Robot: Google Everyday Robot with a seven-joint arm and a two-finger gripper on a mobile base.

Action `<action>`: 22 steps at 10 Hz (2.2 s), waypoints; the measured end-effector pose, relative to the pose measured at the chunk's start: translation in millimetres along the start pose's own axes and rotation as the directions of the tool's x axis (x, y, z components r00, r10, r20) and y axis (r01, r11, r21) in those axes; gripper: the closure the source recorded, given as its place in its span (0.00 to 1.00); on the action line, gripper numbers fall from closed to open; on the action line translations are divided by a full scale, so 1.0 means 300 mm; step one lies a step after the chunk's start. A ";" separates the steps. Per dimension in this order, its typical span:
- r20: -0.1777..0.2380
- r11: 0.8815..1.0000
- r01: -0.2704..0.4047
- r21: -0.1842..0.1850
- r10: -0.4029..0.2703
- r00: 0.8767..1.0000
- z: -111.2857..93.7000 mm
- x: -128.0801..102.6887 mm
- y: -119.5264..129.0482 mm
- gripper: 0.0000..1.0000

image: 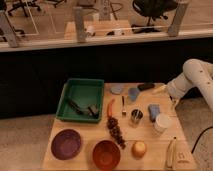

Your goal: Wipe tray with sponge

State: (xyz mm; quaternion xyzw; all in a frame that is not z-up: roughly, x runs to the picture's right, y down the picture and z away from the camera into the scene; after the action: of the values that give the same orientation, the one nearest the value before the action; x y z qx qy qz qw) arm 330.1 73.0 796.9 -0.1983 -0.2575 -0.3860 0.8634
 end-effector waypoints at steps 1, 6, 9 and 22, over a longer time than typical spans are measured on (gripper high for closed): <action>-0.042 1.000 0.021 -0.010 -0.022 0.999 0.010 -0.016 -0.008 0.20; -0.212 0.995 0.061 -0.073 -0.075 0.974 0.108 0.014 0.099 0.20; -0.185 0.991 0.104 -0.085 -0.118 0.976 0.154 0.020 0.116 0.20; -0.097 0.978 0.153 -0.143 -0.168 0.981 0.419 -0.008 0.098 0.21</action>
State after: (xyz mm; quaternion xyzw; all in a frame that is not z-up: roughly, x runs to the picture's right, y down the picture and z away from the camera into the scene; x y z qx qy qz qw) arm 314.5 160.6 890.2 -0.2132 -0.1987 -0.4812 0.8267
